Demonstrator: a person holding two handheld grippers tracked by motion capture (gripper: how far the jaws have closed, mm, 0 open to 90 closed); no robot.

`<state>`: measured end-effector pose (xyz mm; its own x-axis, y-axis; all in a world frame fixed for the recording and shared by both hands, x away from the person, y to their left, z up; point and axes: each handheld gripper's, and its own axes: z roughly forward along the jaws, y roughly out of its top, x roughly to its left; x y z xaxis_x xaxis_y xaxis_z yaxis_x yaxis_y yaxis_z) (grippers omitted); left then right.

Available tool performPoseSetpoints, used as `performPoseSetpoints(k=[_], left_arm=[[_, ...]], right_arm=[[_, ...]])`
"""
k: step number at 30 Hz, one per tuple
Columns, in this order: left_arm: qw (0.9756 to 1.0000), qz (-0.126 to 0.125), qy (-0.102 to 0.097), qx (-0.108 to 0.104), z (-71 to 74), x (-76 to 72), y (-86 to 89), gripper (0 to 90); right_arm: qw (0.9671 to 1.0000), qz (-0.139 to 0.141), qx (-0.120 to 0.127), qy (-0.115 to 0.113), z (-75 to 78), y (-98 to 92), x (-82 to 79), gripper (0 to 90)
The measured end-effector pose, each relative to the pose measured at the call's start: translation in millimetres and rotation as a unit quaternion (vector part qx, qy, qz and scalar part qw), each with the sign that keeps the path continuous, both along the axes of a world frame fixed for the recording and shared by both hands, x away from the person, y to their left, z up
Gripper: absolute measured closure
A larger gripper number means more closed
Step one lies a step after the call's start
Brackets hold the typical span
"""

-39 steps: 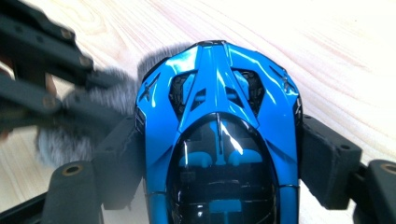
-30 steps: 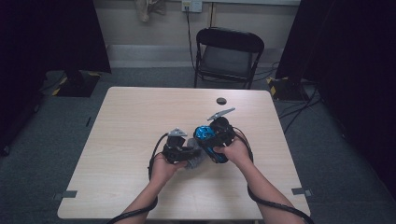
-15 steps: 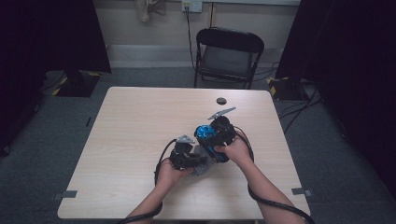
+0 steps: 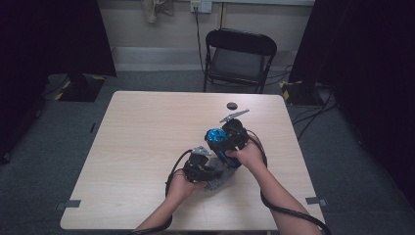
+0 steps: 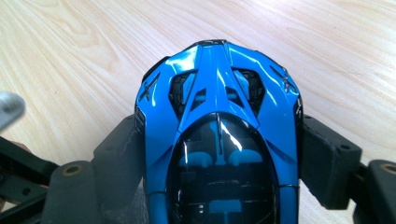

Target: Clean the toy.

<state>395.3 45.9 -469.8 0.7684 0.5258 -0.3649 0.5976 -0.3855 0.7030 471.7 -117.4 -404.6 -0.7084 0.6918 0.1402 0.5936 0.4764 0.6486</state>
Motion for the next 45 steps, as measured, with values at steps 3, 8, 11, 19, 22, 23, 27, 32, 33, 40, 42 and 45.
performPoseSetpoints(k=[3, 8, 11, 19, 22, 23, 27, 32, 33, 40, 42, 45], left_arm=[[1.0000, -0.007, -0.003, 0.005, 0.6, -1.4, -2.5, 76.7], [0.9998, -0.016, -0.003, 0.012, 0.0, -3.0, -2.5, 76.8], [0.9998, -0.011, -0.007, 0.018, 1.3, -1.0, 2.5, 76.7], [0.9993, 0.022, -0.014, 0.027, 7.0, 7.9, 30.6, 76.7], [0.9990, 0.031, -0.016, 0.029, 9.3, 10.1, 39.2, 76.7], [0.9988, 0.033, -0.017, 0.031, 10.4, 10.4, 41.0, 76.7], [0.9984, 0.040, -0.025, 0.031, 15.1, 12.2, 47.2, 76.7], [0.9977, 0.050, -0.031, 0.032, 17.4, 15.0, 53.3, 76.7], [0.9976, 0.050, -0.033, 0.034, 17.6, 16.1, 55.7, 76.7], [0.9962, 0.069, -0.037, 0.038, 20.7, 20.4, 71.1, 76.7], [0.9956, 0.074, -0.039, 0.042, 21.4, 21.9, 75.1, 76.8], [0.9950, 0.078, -0.043, 0.045, 23.2, 24.5, 80.6, 76.7]], right_arm=[[1.0000, -0.003, 0.003, -0.002, 2.2, -1.8, 1.2, 24.5], [1.0000, -0.005, 0.002, -0.003, 4.7, -7.4, 3.1, 24.5], [0.9999, -0.011, -0.002, -0.005, 5.7, -13.7, 4.0, 24.5], [0.9995, -0.031, -0.003, -0.003, 3.1, -35.9, 5.7, 24.5], [0.9994, -0.035, -0.002, -0.001, 0.2, -41.5, 6.4, 24.5], [0.9993, -0.037, -0.003, 0.000, -0.7, -42.9, 6.6, 24.5], [0.9992, -0.041, -0.005, 0.003, -4.9, -46.9, 6.5, 24.5], [0.9990, -0.042, -0.012, 0.004, -9.7, -49.6, 6.3, 24.5], [0.9990, -0.043, -0.014, 0.005, -10.5, -50.7, 6.4, 24.5], [0.9981, -0.057, -0.022, 0.007, -18.1, -64.1, 8.6, 24.5], [0.9977, -0.063, -0.022, 0.010, -19.5, -67.4, 9.1, 24.4], [0.9974, -0.066, -0.025, 0.010, -21.8, -72.7, 10.4, 24.4]])
